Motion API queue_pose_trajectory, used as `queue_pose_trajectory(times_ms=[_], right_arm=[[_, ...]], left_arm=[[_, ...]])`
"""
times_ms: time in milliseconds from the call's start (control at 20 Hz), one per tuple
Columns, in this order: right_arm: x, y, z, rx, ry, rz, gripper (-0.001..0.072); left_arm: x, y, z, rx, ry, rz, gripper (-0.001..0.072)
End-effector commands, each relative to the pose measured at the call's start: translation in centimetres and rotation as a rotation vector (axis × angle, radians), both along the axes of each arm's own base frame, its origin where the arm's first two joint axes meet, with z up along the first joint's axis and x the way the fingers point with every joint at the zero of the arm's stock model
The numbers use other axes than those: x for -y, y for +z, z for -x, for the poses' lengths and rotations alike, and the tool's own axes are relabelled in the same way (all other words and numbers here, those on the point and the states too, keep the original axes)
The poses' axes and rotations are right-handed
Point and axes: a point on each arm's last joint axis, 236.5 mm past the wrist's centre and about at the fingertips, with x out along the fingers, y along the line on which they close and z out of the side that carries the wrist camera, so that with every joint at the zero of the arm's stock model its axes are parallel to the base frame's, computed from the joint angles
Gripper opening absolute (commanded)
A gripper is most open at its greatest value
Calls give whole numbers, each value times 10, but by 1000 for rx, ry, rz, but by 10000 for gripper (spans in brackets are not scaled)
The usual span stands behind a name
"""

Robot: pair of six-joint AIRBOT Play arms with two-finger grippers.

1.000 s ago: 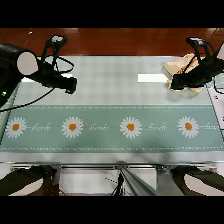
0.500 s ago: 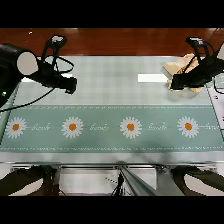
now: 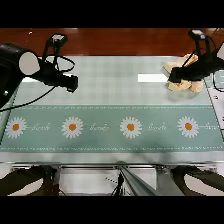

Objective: Fold the shirts.

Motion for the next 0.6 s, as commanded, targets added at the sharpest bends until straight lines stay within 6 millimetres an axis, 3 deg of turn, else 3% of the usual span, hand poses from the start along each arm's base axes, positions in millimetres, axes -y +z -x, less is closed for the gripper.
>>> queue_pose_trajectory(times_ms=[0,100,250,400,550], right_arm=[[76,60,-73,414,-282,129,606],[121,64,-91,507,-428,102,606],[175,5,-92,404,-607,-26,613],[196,-59,-94,285,-721,-213,613],[199,-110,-95,190,-767,-297,613]], left_arm=[[1,2,-14,46,1,13,714],[0,2,-14,45,4,13,714],[1,2,-14,44,3,14,714],[1,2,-14,44,3,14,714],[1,2,-13,44,3,14,714]])
